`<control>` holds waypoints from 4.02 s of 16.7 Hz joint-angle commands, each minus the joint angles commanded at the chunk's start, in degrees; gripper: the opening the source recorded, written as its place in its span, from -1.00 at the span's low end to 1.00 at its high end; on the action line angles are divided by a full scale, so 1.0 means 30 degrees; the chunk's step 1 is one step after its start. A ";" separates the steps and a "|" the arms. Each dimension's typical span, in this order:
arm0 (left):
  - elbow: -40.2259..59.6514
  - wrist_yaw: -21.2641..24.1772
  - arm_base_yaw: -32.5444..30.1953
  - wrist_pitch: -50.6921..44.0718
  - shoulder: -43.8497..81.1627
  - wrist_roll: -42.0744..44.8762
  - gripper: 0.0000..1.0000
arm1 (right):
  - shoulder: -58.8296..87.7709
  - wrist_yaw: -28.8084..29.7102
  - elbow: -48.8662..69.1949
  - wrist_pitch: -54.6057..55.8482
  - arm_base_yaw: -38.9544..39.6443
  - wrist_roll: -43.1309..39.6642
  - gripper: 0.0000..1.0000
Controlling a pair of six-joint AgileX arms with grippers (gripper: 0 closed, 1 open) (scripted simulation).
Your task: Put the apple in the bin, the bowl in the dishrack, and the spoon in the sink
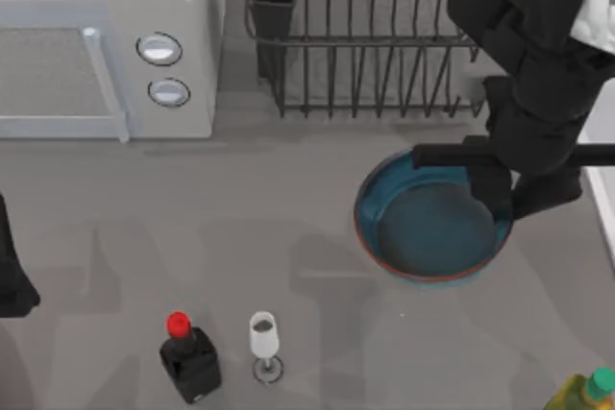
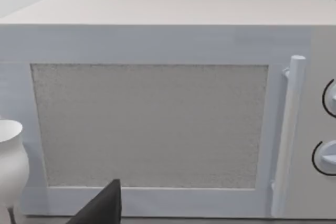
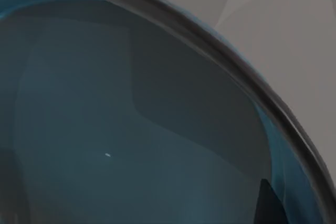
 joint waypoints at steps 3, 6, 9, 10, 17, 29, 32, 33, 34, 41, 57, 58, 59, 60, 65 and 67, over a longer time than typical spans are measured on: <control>0.0000 0.0000 0.0000 0.0000 0.0000 0.0000 1.00 | 0.0070 0.0014 -0.0046 0.0076 0.0051 0.0012 -1.00; 0.0000 0.0000 0.0000 0.0000 0.0000 0.0000 1.00 | -0.0221 0.1094 0.0035 0.1172 0.0677 -0.0482 -1.00; 0.0000 0.0000 0.0000 0.0000 0.0000 0.0000 1.00 | -0.0935 0.3629 0.0127 0.3864 0.1971 -0.1547 -1.00; 0.0000 0.0000 0.0000 0.0000 0.0000 0.0000 1.00 | -0.1266 0.4698 0.0129 0.5046 0.2499 -0.2002 -1.00; 0.0000 0.0000 0.0000 0.0000 0.0000 0.0000 1.00 | -0.4358 1.3448 -0.0220 1.5052 0.6910 -0.6009 -1.00; 0.0000 0.0000 0.0000 0.0000 0.0000 0.0000 1.00 | -0.7359 2.0246 -0.0832 2.2922 1.0243 -0.9264 -1.00; 0.0000 0.0000 0.0000 0.0000 0.0000 0.0000 1.00 | -0.7069 2.0050 -0.0814 2.3140 1.0025 -0.9245 -1.00; 0.0000 0.0000 0.0000 0.0000 0.0000 0.0000 1.00 | -0.6695 1.9831 -0.0839 2.3539 0.9810 -0.9258 -1.00; 0.0000 0.0000 0.0000 0.0000 0.0000 0.0000 1.00 | -0.6142 1.9525 -0.0860 2.4126 0.9489 -0.9275 -1.00; 0.0000 0.0000 0.0000 0.0000 0.0000 0.0000 1.00 | 0.0199 1.5695 -0.1826 3.1566 0.5535 -0.9470 -1.00; 0.0000 0.0000 0.0000 0.0000 0.0000 0.0000 1.00 | 0.4162 1.2678 -0.2827 3.6755 0.2494 -0.9525 -0.25; 0.0000 0.0000 0.0000 0.0000 0.0000 0.0000 1.00 | 0.4162 1.2678 -0.2827 3.6755 0.2494 -0.9525 -0.10; 0.0000 0.0000 0.0000 0.0000 0.0000 0.0000 1.00 | 0.4162 1.2678 -0.2827 3.6755 0.2494 -0.9525 0.06; 0.0000 0.0000 0.0000 0.0000 0.0000 0.0000 1.00 | 0.4162 1.2678 -0.2827 3.6755 0.2494 -0.9525 0.21; 0.0000 0.0000 0.0000 0.0000 0.0000 0.0000 1.00 | 0.4162 1.2678 -0.2827 3.6755 0.2494 -0.9525 0.96; 0.0000 0.0000 0.0000 0.0000 0.0000 0.0000 1.00 | 0.4162 1.2678 -0.2827 3.6755 0.2494 -0.9525 1.00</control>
